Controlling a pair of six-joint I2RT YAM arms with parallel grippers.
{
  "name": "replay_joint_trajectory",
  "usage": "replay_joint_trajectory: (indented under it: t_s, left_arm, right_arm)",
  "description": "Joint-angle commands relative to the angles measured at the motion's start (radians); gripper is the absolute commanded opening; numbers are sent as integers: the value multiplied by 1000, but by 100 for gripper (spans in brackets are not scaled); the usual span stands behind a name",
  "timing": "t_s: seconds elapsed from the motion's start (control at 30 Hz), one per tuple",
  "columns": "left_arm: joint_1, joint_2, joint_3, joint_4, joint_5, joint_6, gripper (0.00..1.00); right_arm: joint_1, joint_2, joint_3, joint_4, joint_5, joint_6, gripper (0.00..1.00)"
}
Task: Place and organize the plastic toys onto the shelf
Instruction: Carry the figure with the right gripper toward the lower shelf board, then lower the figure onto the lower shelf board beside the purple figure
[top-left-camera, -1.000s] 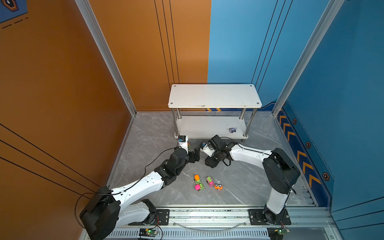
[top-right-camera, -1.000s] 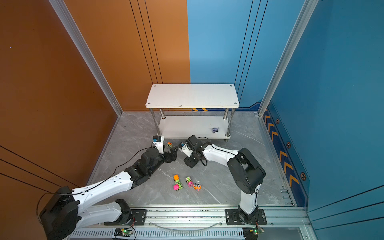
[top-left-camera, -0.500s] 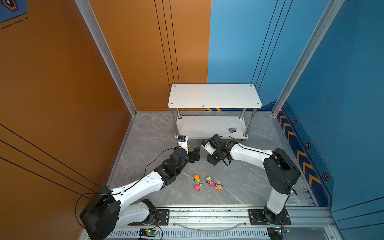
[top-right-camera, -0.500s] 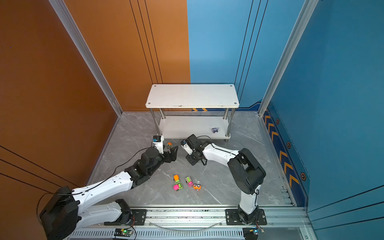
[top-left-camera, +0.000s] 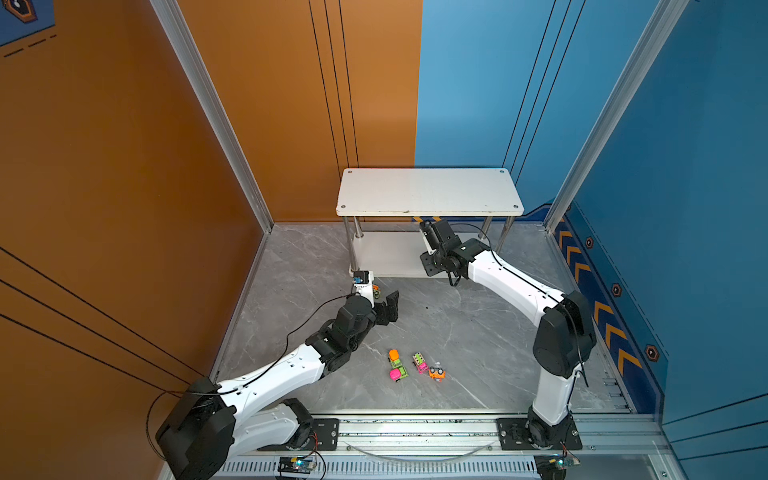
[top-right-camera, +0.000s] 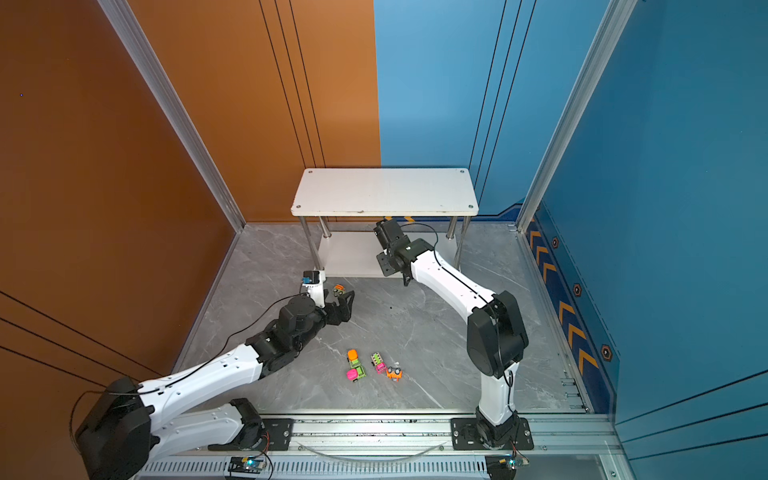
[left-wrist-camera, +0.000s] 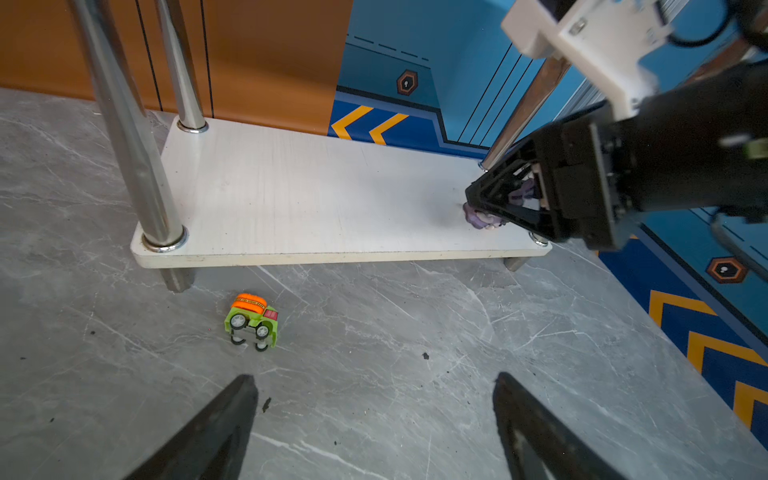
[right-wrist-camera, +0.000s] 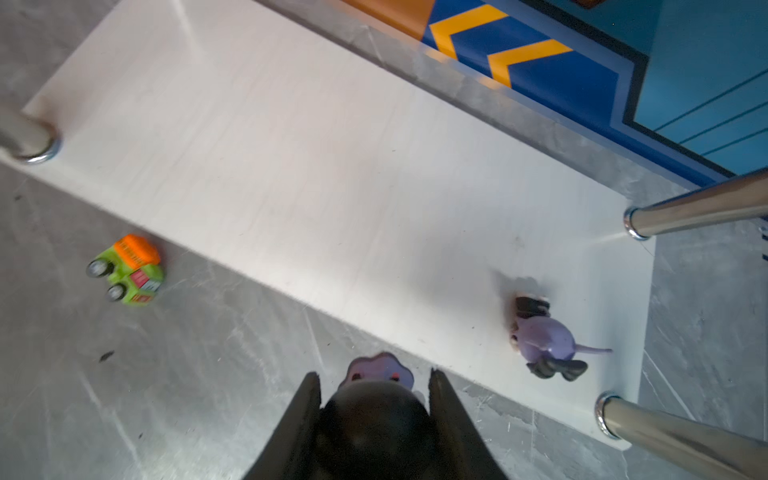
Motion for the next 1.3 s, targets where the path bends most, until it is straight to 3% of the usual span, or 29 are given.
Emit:
replay_joint_trajectory:
  t_s: [0.0, 0.5, 1.27]
  left_arm:
    - [13, -37, -21, -32, -24, -8, 90]
    - [16, -17, -2, -38, -5, -15, 90]
    - [18, 16, 21, -39, 4, -15, 90]
  right_arm:
    - [-22, 62, 34, -78, 43, 64, 18]
    - [-64, 148, 149, -64, 80, 164, 19]
    - [-100, 204, 125, 29, -36, 321, 20]
